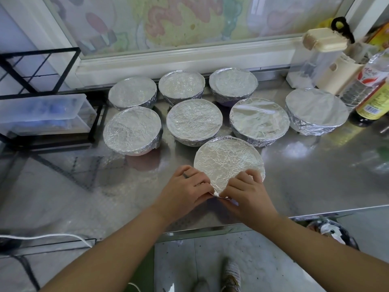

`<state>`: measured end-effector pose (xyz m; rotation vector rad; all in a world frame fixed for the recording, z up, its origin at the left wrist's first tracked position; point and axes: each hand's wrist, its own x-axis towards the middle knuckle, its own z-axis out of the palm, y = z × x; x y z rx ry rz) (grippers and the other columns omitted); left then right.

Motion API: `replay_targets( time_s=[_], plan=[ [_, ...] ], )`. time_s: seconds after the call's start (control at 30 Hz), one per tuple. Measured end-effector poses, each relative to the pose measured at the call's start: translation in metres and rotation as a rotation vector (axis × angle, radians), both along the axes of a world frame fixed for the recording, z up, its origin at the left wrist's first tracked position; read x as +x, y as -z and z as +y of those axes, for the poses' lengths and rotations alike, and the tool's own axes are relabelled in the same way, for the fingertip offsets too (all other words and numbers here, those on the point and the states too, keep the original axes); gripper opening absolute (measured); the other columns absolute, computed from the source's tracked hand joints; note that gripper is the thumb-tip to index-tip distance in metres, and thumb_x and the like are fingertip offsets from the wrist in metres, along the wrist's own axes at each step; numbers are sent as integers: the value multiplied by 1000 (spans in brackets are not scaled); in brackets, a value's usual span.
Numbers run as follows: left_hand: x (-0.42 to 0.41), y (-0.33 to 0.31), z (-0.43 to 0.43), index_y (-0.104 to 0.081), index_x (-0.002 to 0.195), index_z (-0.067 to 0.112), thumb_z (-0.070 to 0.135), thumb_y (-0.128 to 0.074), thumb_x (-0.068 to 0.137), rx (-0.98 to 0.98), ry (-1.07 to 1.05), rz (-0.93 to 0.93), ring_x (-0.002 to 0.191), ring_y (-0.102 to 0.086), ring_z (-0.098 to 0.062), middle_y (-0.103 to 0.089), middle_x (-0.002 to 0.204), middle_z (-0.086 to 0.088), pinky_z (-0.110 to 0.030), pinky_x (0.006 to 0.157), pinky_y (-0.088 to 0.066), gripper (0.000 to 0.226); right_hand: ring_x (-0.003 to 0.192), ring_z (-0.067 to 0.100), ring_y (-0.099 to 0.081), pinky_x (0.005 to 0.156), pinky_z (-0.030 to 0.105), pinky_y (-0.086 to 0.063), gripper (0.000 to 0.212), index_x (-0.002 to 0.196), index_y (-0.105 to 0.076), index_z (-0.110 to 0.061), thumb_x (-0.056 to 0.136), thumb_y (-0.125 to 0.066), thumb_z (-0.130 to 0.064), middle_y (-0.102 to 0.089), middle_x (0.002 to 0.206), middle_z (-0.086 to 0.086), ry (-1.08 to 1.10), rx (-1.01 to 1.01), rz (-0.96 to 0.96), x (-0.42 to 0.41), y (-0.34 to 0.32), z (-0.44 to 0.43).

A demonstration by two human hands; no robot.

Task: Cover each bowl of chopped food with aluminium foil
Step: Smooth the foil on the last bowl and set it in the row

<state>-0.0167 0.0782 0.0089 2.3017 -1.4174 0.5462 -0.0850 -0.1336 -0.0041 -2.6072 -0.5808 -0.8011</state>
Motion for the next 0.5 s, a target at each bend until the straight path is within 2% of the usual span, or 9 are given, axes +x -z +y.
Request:
replay_targets(
  time_s=[0.1, 0.23, 0.33, 0.5],
  plan=[
    [-1, -1, -2, -74, 86, 24, 32, -58, 98, 9, 0, -1, 84, -60, -17, -66, 93, 10, -31, 91, -38, 22, 71, 21, -53, 84, 39, -40, 40, 71, -70, -22, 102, -53, -41, -58, 71, -8, 5, 6, 18, 0, 2, 0],
    [0, 1, -2, -72, 85, 24, 32, -66, 93, 22, 2, 6, 85, -59, -16, -65, 93, 10, -33, 90, -39, 13, 71, 20, -52, 85, 36, -39, 20, 66, -65, -20, 84, -73, -26, -56, 69, -9, 42, 13, 33, 0, 7, 2],
    [0, 0, -3, -70, 87, 24, 30, -70, 91, 38, 15, 7, 87, -58, -16, -65, 95, 10, -33, 90, -40, 7, 71, 20, -51, 86, 31, -33, 19, 65, -63, -20, 75, -80, -19, -55, 69, -8, 74, 11, 35, 0, 9, 4],
    [0, -1, -3, -70, 86, 24, 30, -70, 91, 38, 40, -13, 84, -57, -17, -64, 91, 9, -34, 89, -41, 8, 75, 20, -51, 86, 35, -34, 13, 74, -70, -25, 85, -76, -31, -60, 76, -9, 80, -20, -4, -3, 11, 0]
  ],
)
